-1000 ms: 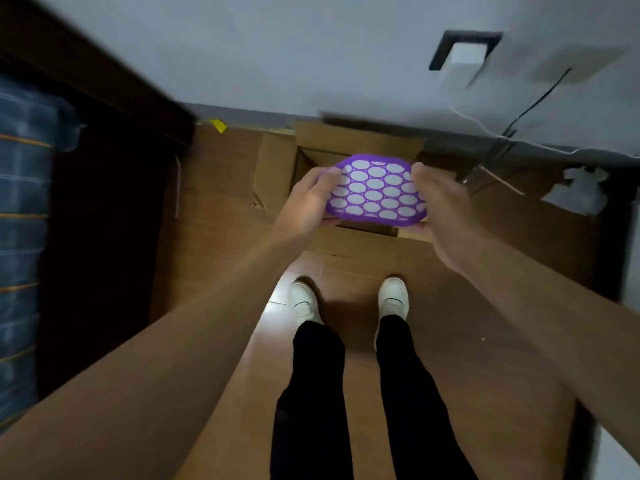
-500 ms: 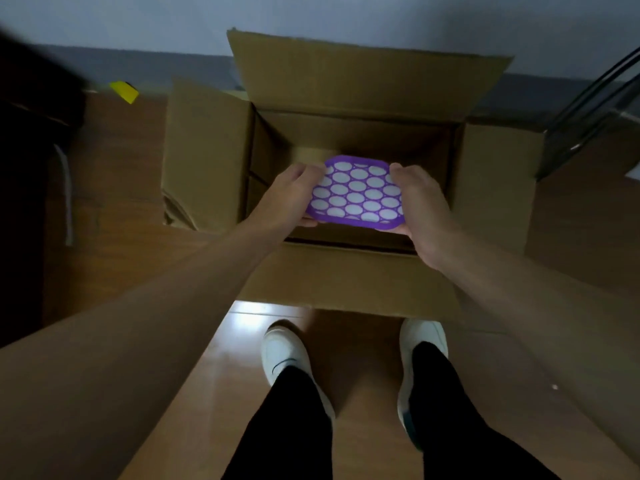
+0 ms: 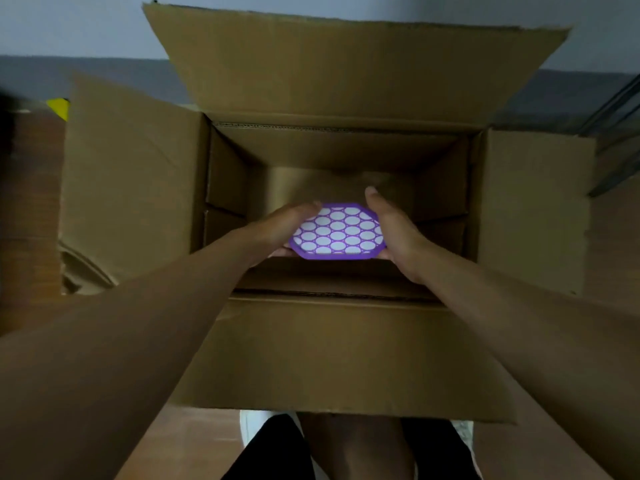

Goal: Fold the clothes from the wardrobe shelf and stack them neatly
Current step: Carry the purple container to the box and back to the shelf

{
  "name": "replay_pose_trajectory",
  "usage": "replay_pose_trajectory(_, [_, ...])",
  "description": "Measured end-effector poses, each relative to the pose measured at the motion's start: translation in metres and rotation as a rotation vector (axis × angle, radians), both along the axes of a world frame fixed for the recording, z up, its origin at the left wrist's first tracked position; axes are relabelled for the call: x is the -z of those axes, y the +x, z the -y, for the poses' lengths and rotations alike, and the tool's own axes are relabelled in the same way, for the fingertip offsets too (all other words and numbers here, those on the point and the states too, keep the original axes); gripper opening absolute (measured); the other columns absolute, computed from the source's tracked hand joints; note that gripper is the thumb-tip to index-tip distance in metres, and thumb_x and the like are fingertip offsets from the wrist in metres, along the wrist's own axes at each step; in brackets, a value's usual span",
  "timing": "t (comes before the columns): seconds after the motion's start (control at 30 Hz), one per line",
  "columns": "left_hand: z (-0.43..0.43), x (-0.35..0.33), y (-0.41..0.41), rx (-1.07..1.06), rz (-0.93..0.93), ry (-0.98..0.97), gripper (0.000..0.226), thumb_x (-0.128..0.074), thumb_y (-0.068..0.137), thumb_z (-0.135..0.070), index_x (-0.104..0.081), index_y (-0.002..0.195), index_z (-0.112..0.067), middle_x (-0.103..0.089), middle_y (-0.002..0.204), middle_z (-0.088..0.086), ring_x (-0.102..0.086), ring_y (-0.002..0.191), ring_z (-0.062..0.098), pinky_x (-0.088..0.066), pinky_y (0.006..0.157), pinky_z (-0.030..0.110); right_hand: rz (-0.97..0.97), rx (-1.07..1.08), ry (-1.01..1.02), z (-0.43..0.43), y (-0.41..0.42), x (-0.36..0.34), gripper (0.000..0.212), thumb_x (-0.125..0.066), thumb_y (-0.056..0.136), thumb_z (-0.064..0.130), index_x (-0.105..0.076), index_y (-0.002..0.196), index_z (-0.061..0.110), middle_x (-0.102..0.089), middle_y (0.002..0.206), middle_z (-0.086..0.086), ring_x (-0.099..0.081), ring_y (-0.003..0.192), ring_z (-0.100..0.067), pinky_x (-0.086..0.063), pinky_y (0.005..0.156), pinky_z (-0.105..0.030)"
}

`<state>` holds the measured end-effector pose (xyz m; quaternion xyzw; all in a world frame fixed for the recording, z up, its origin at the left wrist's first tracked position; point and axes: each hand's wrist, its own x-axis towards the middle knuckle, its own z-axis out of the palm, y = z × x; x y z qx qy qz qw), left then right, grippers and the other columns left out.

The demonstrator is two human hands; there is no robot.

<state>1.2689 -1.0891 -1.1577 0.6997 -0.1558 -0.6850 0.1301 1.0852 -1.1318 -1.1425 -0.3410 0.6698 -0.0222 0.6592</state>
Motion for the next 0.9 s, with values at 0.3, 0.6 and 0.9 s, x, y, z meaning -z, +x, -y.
replay_pose_trajectory(0.3, [-0.01, -0.066, -0.006, 0.045, 0.211, -0.031, 0.032, -0.06, 0.094, -0.035, -0.053, 0.122, -0.021, -0.062, 0.119, 0.001, -0.059, 0.11, 0.019, -0.047, 0.074, 0.028, -0.062, -0.104, -0.103, -0.002, -0.011, -0.079, 0.022, -0.049, 0.099, 0.048, -0.057, 0.099, 0.028, -0.06, 0.129, -0.001, -0.054, 0.118, -0.018, -0.037, 0.111, -0.042])
replay_pose_trajectory(0.6, [-0.049, -0.347, -0.011, -0.309, 0.05, -0.19, 0.017, -0.059, 0.096, -0.022, -0.061, 0.113, -0.021, -0.073, 0.114, 0.004, -0.07, 0.086, 0.015, -0.054, 0.082, 0.033, 0.093, -0.13, -0.148, -0.014, -0.009, -0.356, 0.019, -0.054, 0.097, 0.011, -0.064, 0.106, 0.024, -0.066, 0.116, -0.003, -0.062, 0.114, -0.021, -0.049, 0.096, -0.036])
replay_pose_trajectory(0.9, [-0.195, -0.634, -0.033, -0.762, 0.163, -0.304, 0.025, -0.051, 0.1, -0.019, -0.065, 0.118, -0.009, -0.075, 0.107, 0.009, -0.071, 0.097, 0.027, -0.054, 0.088, 0.04, 0.227, -0.373, -0.109, -0.075, -0.003, -0.591, 0.013, -0.056, 0.092, 0.003, -0.065, 0.094, 0.013, -0.071, 0.09, -0.008, -0.069, 0.075, -0.021, -0.054, 0.07, -0.03])
